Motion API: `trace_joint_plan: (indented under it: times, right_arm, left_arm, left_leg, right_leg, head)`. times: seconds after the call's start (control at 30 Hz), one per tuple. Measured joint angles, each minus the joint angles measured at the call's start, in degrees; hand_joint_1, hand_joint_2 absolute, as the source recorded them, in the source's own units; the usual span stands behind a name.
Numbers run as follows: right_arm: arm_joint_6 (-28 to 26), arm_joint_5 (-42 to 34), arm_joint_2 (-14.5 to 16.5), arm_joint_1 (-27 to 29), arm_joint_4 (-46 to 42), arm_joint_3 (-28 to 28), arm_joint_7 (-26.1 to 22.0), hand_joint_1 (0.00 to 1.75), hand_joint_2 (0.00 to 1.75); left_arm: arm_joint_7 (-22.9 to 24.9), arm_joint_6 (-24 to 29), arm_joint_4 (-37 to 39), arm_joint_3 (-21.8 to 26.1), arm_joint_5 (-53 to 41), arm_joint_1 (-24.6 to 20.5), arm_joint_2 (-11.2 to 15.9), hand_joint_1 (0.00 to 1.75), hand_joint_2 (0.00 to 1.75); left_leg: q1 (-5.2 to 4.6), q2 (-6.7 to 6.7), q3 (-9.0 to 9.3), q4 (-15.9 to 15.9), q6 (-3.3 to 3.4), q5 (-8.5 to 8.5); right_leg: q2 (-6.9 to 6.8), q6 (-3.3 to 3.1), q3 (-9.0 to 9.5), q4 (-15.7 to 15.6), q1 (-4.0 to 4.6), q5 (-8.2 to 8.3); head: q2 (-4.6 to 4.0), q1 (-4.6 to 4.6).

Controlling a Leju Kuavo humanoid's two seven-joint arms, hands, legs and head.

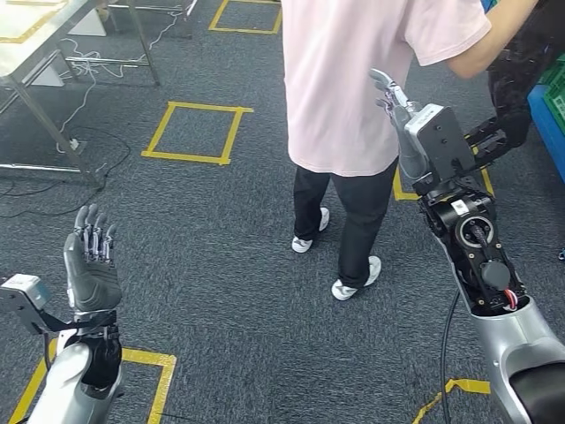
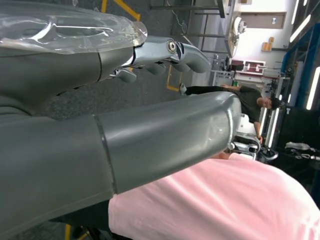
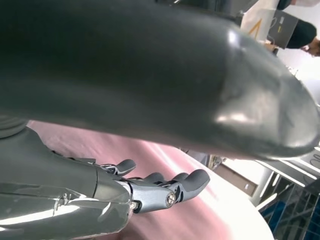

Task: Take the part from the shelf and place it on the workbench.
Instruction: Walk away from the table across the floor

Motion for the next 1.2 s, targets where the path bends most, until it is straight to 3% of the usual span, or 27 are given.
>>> trace_joint_plan:
  times: [0.03, 0.1, 0.17, 0.2, 0.23, 0.3, 0.37, 0.4, 0.43, 0.47, 0.5, 0.53, 0.6, 0.67, 0.73, 0.77, 0.83, 0.9, 0.97, 1.0, 1.03, 1.1, 1.13, 1.2]
  right_arm:
    - [0.0, 0.0, 0.0, 0.01, 0.0, 0.0, 0.01, 0.0, 0.0]
    - [0.0, -0.02, -0.02, 0.09, 0.03, -0.08, 0.02, 0.0, 0.0]
    - [-0.02, -0.04, -0.04, 0.23, 0.05, -0.14, 0.04, 0.0, 0.0]
    - [-0.03, -0.04, -0.03, 0.3, 0.06, -0.12, 0.05, 0.0, 0.0]
    - [-0.05, -0.04, -0.03, 0.29, 0.03, -0.1, 0.04, 0.0, 0.0]
    - [-0.07, -0.04, -0.02, 0.15, -0.05, -0.09, -0.03, 0.0, 0.0]
    - [-0.09, -0.04, -0.01, 0.07, -0.11, -0.01, -0.08, 0.0, 0.0]
    - [-0.09, -0.04, 0.0, 0.09, -0.11, 0.08, -0.08, 0.0, 0.0]
    - [-0.09, -0.04, 0.0, 0.14, -0.11, 0.18, -0.07, 0.0, 0.0]
    - [-0.09, -0.04, 0.0, 0.17, -0.11, 0.25, -0.05, 0.0, 0.0]
    - [-0.09, -0.04, 0.0, 0.17, -0.11, 0.28, -0.05, 0.0, 0.0]
    - [-0.08, -0.04, 0.0, 0.17, -0.11, 0.3, -0.04, 0.0, 0.0]
    - [-0.08, -0.04, 0.0, 0.15, -0.11, 0.32, -0.04, 0.0, 0.0]
    - [-0.09, -0.04, 0.0, 0.16, -0.11, 0.35, -0.03, 0.0, 0.0]
    - [-0.09, -0.05, -0.01, 0.2, -0.11, 0.35, -0.04, 0.0, 0.0]
    - [-0.12, -0.05, -0.02, 0.24, -0.12, 0.29, -0.08, 0.0, 0.0]
    - [-0.17, -0.06, -0.04, 0.18, -0.13, 0.15, -0.17, 0.0, 0.0]
    - [-0.2, -0.08, -0.04, 0.21, -0.1, 0.15, -0.23, 0.0, 0.0]
    - [-0.2, -0.11, -0.04, 0.42, -0.03, 0.18, -0.25, 0.0, 0.0]
    - [-0.2, -0.11, -0.04, 0.49, 0.01, 0.18, -0.25, 0.0, 0.0]
    - [-0.2, -0.11, -0.04, 0.51, 0.03, 0.17, -0.26, 0.0, 0.0]
    - [-0.2, -0.11, -0.04, 0.53, 0.06, 0.16, -0.28, 0.0, 0.0]
    - [-0.2, -0.11, -0.03, 0.55, 0.05, 0.14, -0.28, 0.0, 0.0]
    - [-0.23, -0.11, -0.01, 0.69, 0.04, 0.14, -0.29, 0.0, 0.0]
  left_arm:
    - [0.0, 0.0, 0.01, 0.0, 0.0, -0.01, -0.01, 0.0, 0.0]
    - [0.0, -0.02, 0.01, 0.0, 0.0, 0.04, -0.02, 0.0, 0.0]
    - [-0.01, -0.01, -0.07, 0.0, 0.01, 0.13, 0.03, 0.0, 0.0]
    - [-0.01, 0.01, -0.1, 0.0, 0.02, 0.2, 0.06, 0.0, 0.0]
    - [-0.01, 0.02, -0.16, 0.0, 0.02, 0.18, 0.08, 0.0, 0.0]
    - [-0.01, 0.02, -0.25, 0.0, 0.02, 0.17, 0.09, 0.0, 0.0]
    - [-0.02, 0.02, -0.3, 0.0, 0.02, 0.27, 0.12, 0.0, 0.0]
    - [-0.02, 0.02, -0.31, 0.0, 0.03, 0.39, 0.15, 0.0, 0.0]
    - [-0.02, 0.02, -0.3, 0.0, 0.03, 0.52, 0.18, 0.0, 0.0]
    - [-0.02, 0.02, -0.29, 0.0, 0.04, 0.61, 0.22, 0.0, 0.0]
    - [-0.02, 0.03, -0.29, 0.0, 0.04, 0.65, 0.26, 0.0, 0.0]
    - [-0.02, 0.03, -0.29, 0.0, 0.04, 0.63, 0.29, 0.0, 0.0]
    - [-0.02, 0.04, -0.31, 0.0, 0.04, 0.48, 0.35, 0.0, 0.0]
    - [-0.02, 0.04, -0.31, 0.0, 0.04, 0.38, 0.35, 0.0, 0.0]
    - [-0.02, 0.05, -0.34, 0.0, 0.06, 0.34, 0.32, 0.0, 0.0]
    - [-0.02, 0.08, -0.38, 0.0, 0.1, 0.29, 0.3, 0.0, 0.0]
    - [-0.02, 0.11, -0.46, 0.0, 0.18, 0.19, 0.22, 0.0, 0.0]
    - [-0.02, 0.12, -0.48, 0.0, 0.2, 0.26, 0.17, 0.0, 0.0]
    - [-0.02, 0.13, -0.48, 0.0, 0.2, 0.45, 0.21, 0.0, 0.0]
    - [-0.02, 0.13, -0.48, 0.0, 0.2, 0.51, 0.22, 0.0, 0.0]
    - [-0.02, 0.13, -0.48, 0.0, 0.2, 0.53, 0.2, 0.0, 0.0]
    - [-0.02, 0.13, -0.48, 0.0, 0.2, 0.49, 0.18, 0.0, 0.0]
    - [-0.02, 0.13, -0.49, 0.0, 0.2, 0.44, 0.18, 0.0, 0.0]
    - [-0.03, 0.15, -0.51, 0.0, 0.21, 0.34, 0.18, 0.0, 0.0]
  left_leg:
    - [0.01, 0.03, 0.01, -0.02, 0.01, 0.01]
    - [-0.16, 1.5, 0.18, -0.17, 0.3, 0.01]
    - [-0.66, 5.13, 0.62, 0.02, -0.17, -0.58]
    - [-0.8, 6.67, 0.8, 0.2, -0.67, -0.91]
    - [-0.86, 7.64, 0.95, 0.46, -1.28, -1.37]
    - [-0.53, 6.01, 0.06, 2.93, -1.88, -3.16]
    - [-0.3, 2.99, -3.38, 10.37, -2.22, -6.94]
    - [-0.28, 2.17, -5.61, 14.74, -2.26, -8.65]
    - [-0.29, 1.8, -7.38, 17.93, -2.25, -9.52]
    - [-0.3, 1.66, -8.16, 18.94, -2.13, -9.22]
    - [-0.32, 1.51, -7.73, 17.45, -1.89, -7.79]
    - [-0.35, 1.09, -6.19, 13.78, -1.55, -5.57]
    - [-0.37, -1.14, -2.22, 5.02, -0.85, -1.68]
    - [-0.49, -2.37, -0.37, 0.94, -0.64, -0.5]
    - [-0.58, -1.19, -0.1, 0.32, -0.49, -0.34]
    - [-0.52, -0.54, 0.14, -0.1, -0.27, -0.14]
    - [-0.33, 0.8, 0.65, -1.02, 0.21, 0.27]
    - [-0.42, 2.01, 0.77, -1.2, 0.41, 0.34]
    - [-0.44, 3.27, 0.68, -1.13, 0.37, 0.28]
    - [-0.42, 3.9, 0.66, -1.06, 0.28, 0.22]
    - [-0.38, 4.49, 0.65, -0.92, 0.11, 0.1]
    - [-0.42, 5.53, 0.62, -0.36, -0.47, -0.35]
    - [-0.55, 5.96, 0.57, 0.01, -0.82, -0.61]
    - [-0.89, 6.81, 0.55, 0.34, -1.39, -0.91]
  right_leg:
    - [-0.08, -0.01, 0.0, 0.03, -0.01, -0.02]
    - [-3.92, 0.34, -3.52, 7.86, 0.0, -3.8]
    - [-9.02, 0.09, -3.15, 8.29, 0.24, -4.39]
    - [-9.47, -0.3, -1.62, 5.4, 0.34, -2.94]
    - [-9.71, -0.91, 0.78, 0.8, 0.44, -1.09]
    - [-8.57, -1.62, 0.86, 0.62, 0.33, -0.87]
    - [-7.53, -2.08, 0.82, 0.55, 0.25, -0.72]
    - [-6.97, -2.21, 0.75, 0.55, 0.29, -0.68]
    - [-6.31, -2.26, 0.7, 0.56, 0.35, -0.65]
    - [-5.61, -2.3, 0.68, 0.56, 0.42, -0.62]
    - [-4.89, -2.31, 0.69, 0.57, 0.47, -0.59]
    - [-4.15, -2.3, 0.74, 0.57, 0.5, -0.57]
    - [-2.86, -2.15, 0.68, 0.62, 0.49, -0.48]
    - [-1.7, -1.67, 0.38, 0.61, 0.36, -0.27]
    - [-0.5, -0.94, 0.1, 0.36, 0.19, 0.04]
    - [-0.82, -0.67, -0.07, 0.52, 0.2, -0.09]
    - [-3.92, -0.35, -1.65, 3.92, 0.48, -2.24]
    - [-7.18, -0.11, -5.05, 11.53, 0.41, -6.08]
    - [-7.78, 0.35, -7.6, 17.07, -0.01, -7.88]
    - [-7.94, 0.57, -7.38, 16.83, -0.23, -7.26]
    - [-8.26, 0.78, -5.88, 14.15, -0.44, -5.68]
    - [-10.27, 1.14, -1.5, 6.01, -0.6, -2.56]
    - [-11.11, 1.01, -0.03, 3.11, -0.5, -1.74]
    - [-11.45, 0.13, 0.42, 1.85, -0.18, -1.77]
  head:
    - [0.0, 0.0]
    - [0.0, 0.57]
    - [0.0, 1.29]
    - [0.0, 1.35]
    - [0.0, 1.33]
    - [0.0, 1.03]
    - [0.0, 0.52]
    - [0.0, 0.34]
    - [0.0, 0.19]
    - [0.0, 0.13]
    - [0.0, 0.09]
    - [0.0, 0.04]
    - [0.0, -0.02]
    - [0.0, -0.04]
    - [0.0, -0.04]
    - [0.0, -0.02]
    - [0.0, 0.32]
    - [0.0, 0.72]
    - [0.0, 0.97]
    - [0.0, 1.12]
    - [0.0, 1.3]
    - [0.0, 1.61]
    - [0.0, 1.74]
    - [0.0, 1.55]
